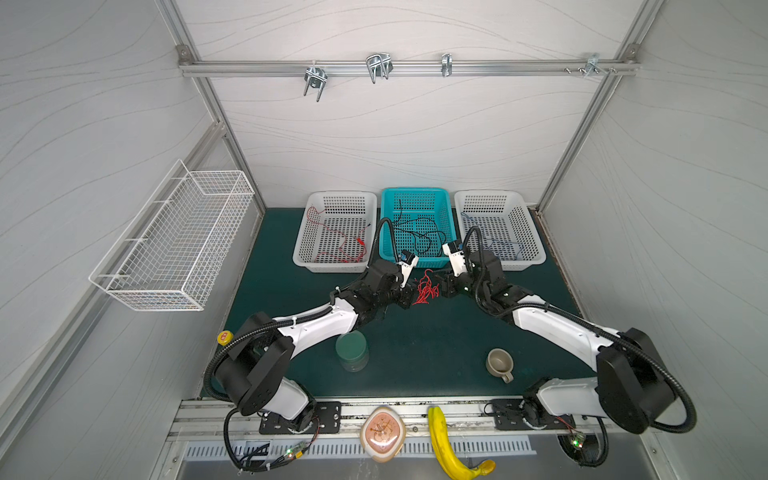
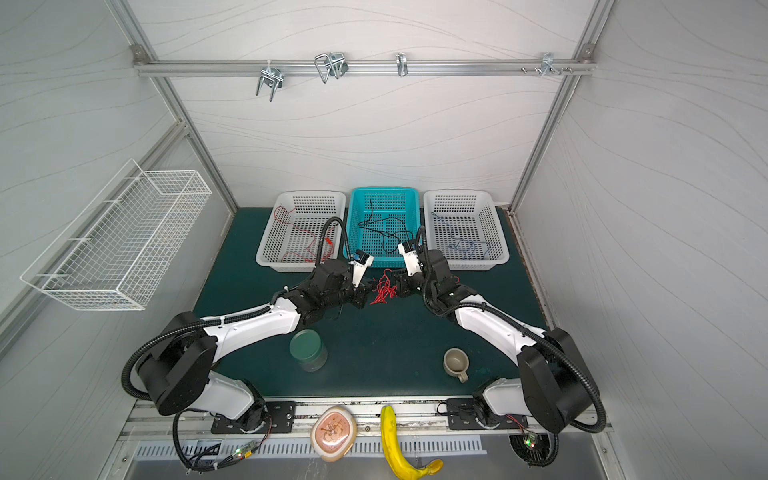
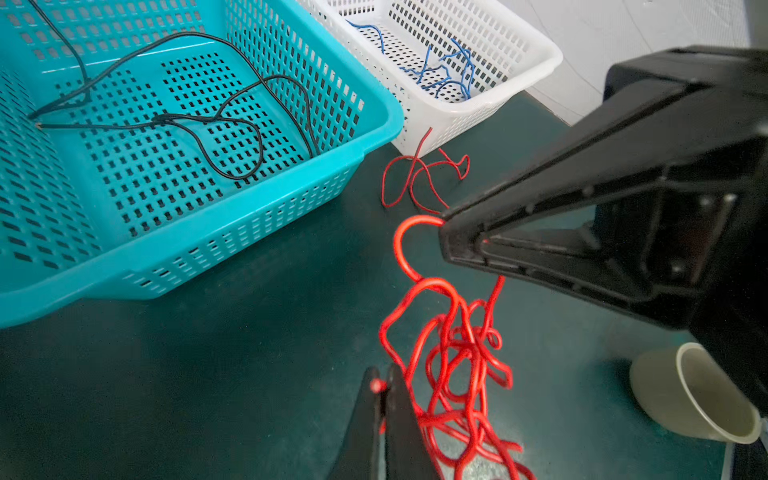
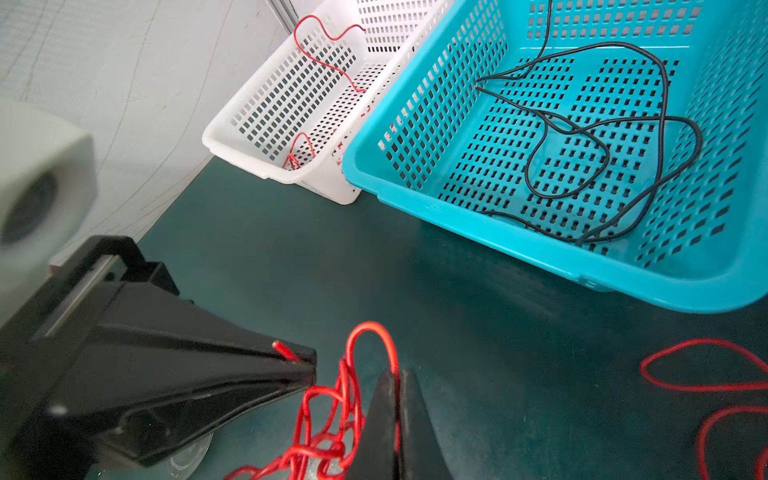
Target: Untangle the cables
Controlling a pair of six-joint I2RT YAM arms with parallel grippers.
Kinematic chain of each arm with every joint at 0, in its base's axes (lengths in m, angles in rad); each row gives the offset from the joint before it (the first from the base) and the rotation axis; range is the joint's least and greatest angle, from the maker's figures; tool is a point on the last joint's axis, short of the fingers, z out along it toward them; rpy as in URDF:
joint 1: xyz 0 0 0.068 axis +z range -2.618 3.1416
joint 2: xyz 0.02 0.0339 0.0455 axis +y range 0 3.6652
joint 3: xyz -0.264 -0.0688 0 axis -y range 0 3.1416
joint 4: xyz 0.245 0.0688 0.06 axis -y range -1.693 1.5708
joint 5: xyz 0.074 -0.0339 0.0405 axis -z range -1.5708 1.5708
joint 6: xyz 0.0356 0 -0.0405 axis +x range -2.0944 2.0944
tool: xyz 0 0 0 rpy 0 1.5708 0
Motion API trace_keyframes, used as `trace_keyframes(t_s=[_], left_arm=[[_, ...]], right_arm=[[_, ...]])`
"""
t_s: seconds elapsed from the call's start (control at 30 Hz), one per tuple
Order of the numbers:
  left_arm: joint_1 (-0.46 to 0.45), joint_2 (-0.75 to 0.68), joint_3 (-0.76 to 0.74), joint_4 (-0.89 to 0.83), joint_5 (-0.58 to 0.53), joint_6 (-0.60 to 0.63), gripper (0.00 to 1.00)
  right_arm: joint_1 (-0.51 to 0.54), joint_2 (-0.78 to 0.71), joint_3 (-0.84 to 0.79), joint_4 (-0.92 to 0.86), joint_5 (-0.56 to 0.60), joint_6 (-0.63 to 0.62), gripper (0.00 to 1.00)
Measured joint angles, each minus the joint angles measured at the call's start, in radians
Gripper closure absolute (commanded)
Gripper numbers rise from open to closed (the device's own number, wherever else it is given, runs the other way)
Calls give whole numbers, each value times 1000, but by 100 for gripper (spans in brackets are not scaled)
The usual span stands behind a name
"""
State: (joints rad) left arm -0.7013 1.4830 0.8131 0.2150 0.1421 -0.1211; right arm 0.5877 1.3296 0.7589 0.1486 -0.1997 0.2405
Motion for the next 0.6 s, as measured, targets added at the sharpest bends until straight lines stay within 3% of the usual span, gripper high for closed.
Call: trace_keyframes(t_s=[0.2,0.6], left_arm=[[0,0,0,-5,-79,-3,100],[-16,-28,0,-69,-378,16,100]], right_arm=[[0,3,7,-18,34,5,100],[18,71,95,-199,233,-27,100]])
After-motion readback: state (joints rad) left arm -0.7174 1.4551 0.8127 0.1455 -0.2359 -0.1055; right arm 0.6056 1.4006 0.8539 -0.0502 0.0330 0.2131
